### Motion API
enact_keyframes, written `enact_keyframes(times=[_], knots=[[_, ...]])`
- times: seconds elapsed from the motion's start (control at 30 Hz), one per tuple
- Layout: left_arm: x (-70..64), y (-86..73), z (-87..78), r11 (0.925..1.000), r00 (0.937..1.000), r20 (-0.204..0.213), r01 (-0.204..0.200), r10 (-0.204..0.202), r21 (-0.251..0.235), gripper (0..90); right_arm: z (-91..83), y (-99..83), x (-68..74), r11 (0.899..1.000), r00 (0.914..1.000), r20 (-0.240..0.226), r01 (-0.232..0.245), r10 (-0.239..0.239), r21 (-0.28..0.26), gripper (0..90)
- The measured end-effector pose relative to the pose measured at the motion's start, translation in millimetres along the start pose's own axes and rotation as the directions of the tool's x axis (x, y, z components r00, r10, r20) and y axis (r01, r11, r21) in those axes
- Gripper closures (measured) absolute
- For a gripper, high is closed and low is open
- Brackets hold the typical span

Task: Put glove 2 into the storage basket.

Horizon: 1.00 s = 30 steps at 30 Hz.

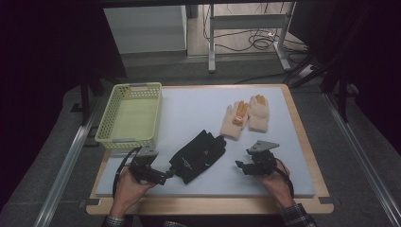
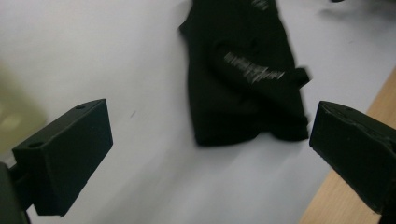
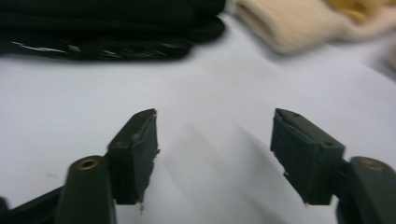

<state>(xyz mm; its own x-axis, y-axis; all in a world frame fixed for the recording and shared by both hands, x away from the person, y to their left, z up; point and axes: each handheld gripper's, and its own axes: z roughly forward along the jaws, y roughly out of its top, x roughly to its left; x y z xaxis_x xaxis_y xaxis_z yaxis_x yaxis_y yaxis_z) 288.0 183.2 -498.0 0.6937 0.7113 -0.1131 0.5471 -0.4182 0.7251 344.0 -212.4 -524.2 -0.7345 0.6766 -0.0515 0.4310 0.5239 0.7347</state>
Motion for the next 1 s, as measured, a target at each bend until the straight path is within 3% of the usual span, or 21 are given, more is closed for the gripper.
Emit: enact_keyframes(times=[0.17,0.23,0.33,0.4,0.5,0.6,0.63,0.77,0.8,0.9,1.0], knots=[[-14.0,22.7,20.6,0.9986,0.9987,0.012,-0.050,0.050,0.015,0.0,-0.9,-10.6,-17.5,1.000,0.9972,0.070,-0.028,0.027,0.009,22.1],[-18.4,28.6,29.5,0.9976,0.9978,0.018,-0.065,0.064,0.026,0.0,-2.2,-12.5,-24.4,0.997,0.9954,0.060,-0.075,0.075,-0.001,20.7],[-23.6,37.5,42.6,0.9951,0.9959,0.017,-0.089,0.089,0.042,0.0,-1.2,-12.7,-25.9,0.997,0.9946,0.076,-0.071,0.070,0.018,19.6],[-24.2,44.7,52.1,0.9926,0.9937,-0.016,-0.110,0.111,0.052,0.0,-1.1,-12.8,-26.2,0.997,0.9946,0.074,-0.073,0.072,0.017,19.5],[-18.4,51.4,66.9,0.9915,0.9941,-0.023,-0.104,0.106,0.078,0.0,-0.9,-13.0,-26.4,0.997,0.9947,0.072,-0.074,0.073,0.016,19.5],[-14.8,51.8,80.1,0.9903,0.9959,-0.012,-0.088,0.090,0.107,0.0,-0.9,-13.2,-26.5,0.997,0.9946,0.071,-0.076,0.075,0.015,19.5],[-15.7,49.7,86.0,0.9891,0.9961,0.019,-0.088,0.086,0.119,0.0,-0.9,-13.3,-26.6,0.997,0.9946,0.071,-0.076,0.075,0.015,19.5],[-25.4,42.0,97.1,0.9817,0.9933,0.050,-0.111,0.104,0.155,0.0,-0.9,-13.4,-26.8,0.997,0.9945,0.072,-0.077,0.076,0.015,19.7],[-27.1,40.6,98.5,0.9814,0.9932,0.045,-0.114,0.108,0.155,0.0,-0.9,-13.4,-26.8,0.997,0.9945,0.072,-0.078,0.076,0.014,19.8],[-35.8,37.1,102.5,0.9754,0.9898,-0.023,-0.134,0.141,0.175,0.0,-0.9,-13.5,-26.7,0.997,0.9945,0.072,-0.078,0.076,0.014,19.8],[-36.5,38.7,103.1,0.9740,0.9912,-0.029,-0.121,0.129,0.192,0.0,-0.8,-13.5,-26.7,0.997,0.9944,0.072,-0.078,0.077,0.014,19.8]])
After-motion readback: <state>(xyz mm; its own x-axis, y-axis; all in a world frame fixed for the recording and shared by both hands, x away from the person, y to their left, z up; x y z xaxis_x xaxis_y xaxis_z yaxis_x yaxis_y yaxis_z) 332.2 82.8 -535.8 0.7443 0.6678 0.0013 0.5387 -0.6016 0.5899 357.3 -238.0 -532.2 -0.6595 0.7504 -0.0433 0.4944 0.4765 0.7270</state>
